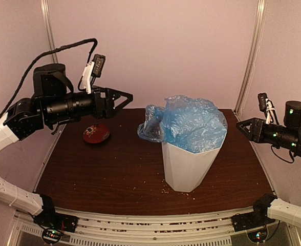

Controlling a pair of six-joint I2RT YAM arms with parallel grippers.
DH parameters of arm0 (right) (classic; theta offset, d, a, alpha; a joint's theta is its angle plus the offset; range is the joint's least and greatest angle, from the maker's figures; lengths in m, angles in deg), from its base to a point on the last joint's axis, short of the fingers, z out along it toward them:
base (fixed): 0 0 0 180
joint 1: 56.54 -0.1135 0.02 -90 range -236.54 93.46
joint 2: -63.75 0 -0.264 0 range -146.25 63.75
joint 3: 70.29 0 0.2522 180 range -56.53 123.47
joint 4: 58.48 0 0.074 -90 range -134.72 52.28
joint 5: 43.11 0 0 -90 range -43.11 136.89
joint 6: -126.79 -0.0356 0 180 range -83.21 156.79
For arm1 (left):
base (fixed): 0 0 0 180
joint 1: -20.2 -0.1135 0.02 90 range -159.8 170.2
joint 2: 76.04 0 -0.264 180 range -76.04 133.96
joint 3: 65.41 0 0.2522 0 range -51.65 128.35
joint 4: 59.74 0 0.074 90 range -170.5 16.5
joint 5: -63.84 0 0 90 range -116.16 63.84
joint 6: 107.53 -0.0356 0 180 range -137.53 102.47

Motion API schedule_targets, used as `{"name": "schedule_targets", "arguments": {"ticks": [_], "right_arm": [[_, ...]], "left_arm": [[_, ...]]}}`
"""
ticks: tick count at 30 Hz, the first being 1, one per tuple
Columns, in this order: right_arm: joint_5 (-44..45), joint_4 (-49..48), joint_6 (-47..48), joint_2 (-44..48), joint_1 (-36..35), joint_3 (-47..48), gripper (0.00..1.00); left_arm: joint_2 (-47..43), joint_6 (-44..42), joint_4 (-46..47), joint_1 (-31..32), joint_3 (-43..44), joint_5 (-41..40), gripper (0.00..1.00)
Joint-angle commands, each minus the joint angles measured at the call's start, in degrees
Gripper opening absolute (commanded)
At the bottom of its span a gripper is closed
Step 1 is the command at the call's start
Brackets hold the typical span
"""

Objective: Put the trash bags into the trash bin

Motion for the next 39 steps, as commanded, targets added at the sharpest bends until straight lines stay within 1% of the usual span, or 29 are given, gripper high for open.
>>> {"name": "schedule_targets", "arguments": {"ticks": [1,2,4,8,11,14,19,21,22,24,26,28,32,35,39], "right_arm": [[-5.24,-4.14,-2.52,-1.03,0.27,-1.82,0.40],[-5.24,-4.49,-2.57,-0.55,0.27,-2.59,0.40],[-5.03,-5.14,-2.78,1.03,0.28,-4.57,0.41],[-7.72,-7.12,-4.35,5.39,0.28,-9.68,0.43],[-8.90,-7.65,-5.62,8.76,0.32,-13.06,0.45],[-9.43,-7.81,-6.29,11.51,0.27,-15.81,0.45],[-9.95,-9.14,-6.60,13.15,0.30,-19.79,0.45],[-10.42,-9.88,-6.31,13.20,0.30,-21.19,0.45],[-10.73,-10.53,-6.23,13.34,0.28,-22.10,0.45],[-10.80,-11.34,-5.96,14.06,0.30,-23.19,0.45],[-10.73,-11.50,-6.23,14.81,0.27,-23.34,0.45],[-10.59,-11.49,-6.43,15.50,0.27,-23.21,0.45],[-11.05,-10.84,-6.29,16.00,0.27,-23.24,0.45],[-10.68,-10.18,-5.83,16.30,0.27,-22.64,0.45],[-11.12,-10.17,-5.61,16.56,0.27,-22.78,0.46]], "left_arm": [[7.00,0.85,-4.57,2.07,5.38,-6.30,0.73],[7.60,0.16,-3.43,2.43,5.46,-5.29,0.74],[9.44,0.08,-0.53,2.61,5.75,-0.66,0.74],[15.33,1.06,0.56,3.84,9.19,5.78,0.75],[17.62,2.09,2.03,5.24,10.26,7.61,0.75],[16.95,4.54,4.22,5.61,9.40,5.43,0.74],[14.08,8.05,6.42,5.65,8.37,-3.15,0.74],[14.13,8.89,6.81,5.63,9.35,-4.35,0.74],[14.53,9.07,7.37,5.65,9.95,-3.68,0.74],[16.99,9.29,7.48,5.65,12.35,-1.27,0.74],[20.91,9.42,5.44,6.03,16.49,0.33,0.74],[24.55,9.22,2.82,7.46,20.31,-1.61,0.74],[29.50,9.73,0.92,10.35,24.24,-3.74,0.69],[30.92,10.00,0.45,11.98,25.15,-6.06,0.66],[30.06,6.22,-0.65,14.32,26.52,-11.48,0.63]]}}
